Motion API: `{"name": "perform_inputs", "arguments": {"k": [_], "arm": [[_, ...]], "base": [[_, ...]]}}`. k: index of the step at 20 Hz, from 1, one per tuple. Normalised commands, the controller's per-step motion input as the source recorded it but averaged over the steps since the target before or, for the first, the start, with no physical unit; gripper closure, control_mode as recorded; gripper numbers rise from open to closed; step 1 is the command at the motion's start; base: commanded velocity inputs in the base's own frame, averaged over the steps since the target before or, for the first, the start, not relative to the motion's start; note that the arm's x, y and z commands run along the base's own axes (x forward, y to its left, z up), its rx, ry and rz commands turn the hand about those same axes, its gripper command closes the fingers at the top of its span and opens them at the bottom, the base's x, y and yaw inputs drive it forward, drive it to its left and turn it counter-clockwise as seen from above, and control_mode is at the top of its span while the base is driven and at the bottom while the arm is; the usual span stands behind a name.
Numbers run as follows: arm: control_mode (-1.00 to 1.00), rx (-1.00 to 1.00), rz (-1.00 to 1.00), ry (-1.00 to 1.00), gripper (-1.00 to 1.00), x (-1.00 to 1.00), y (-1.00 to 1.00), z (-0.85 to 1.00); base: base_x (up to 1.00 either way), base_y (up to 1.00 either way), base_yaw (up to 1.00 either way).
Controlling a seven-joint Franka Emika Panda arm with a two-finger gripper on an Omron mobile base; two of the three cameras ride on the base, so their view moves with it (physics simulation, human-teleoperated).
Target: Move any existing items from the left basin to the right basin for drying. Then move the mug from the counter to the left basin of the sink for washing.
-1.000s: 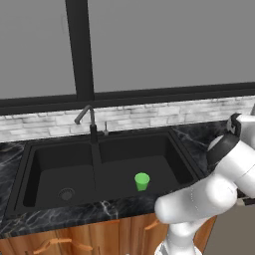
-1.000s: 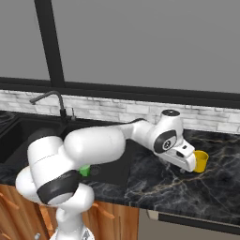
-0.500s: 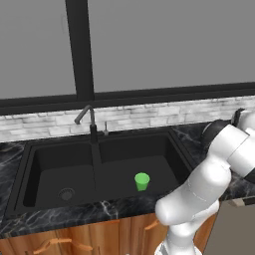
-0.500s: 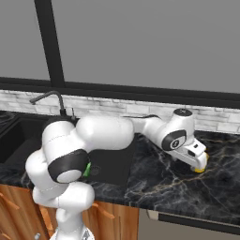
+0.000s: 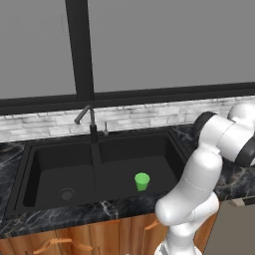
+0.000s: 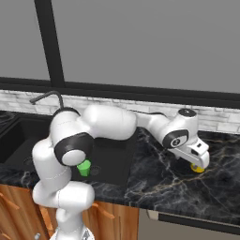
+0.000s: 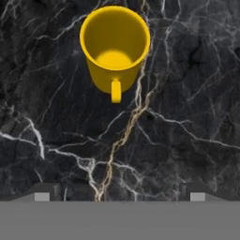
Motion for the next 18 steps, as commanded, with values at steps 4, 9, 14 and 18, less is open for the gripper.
{"name": "perform_inputs", "arguments": {"k": [4,9,14,18], "arm": [[-1.00,0.00,0.00,-0.08,-1.00,0.09,-0.09,-0.14],[-1.00,0.00,0.00,-0.06,-1.00,0.14,-0.11,-0.13],[-1.00,0.00,0.00,-0.05,-1.00,0.14,-0.13,-0.08],[-1.00,0.00,0.00,-0.02,-1.00,0.10,-0.16,-0.04]], "base": [[0.00,0.00,0.00],[0.00,0.00,0.00],[0.00,0.00,0.00],[0.00,0.00,0.00]]}}
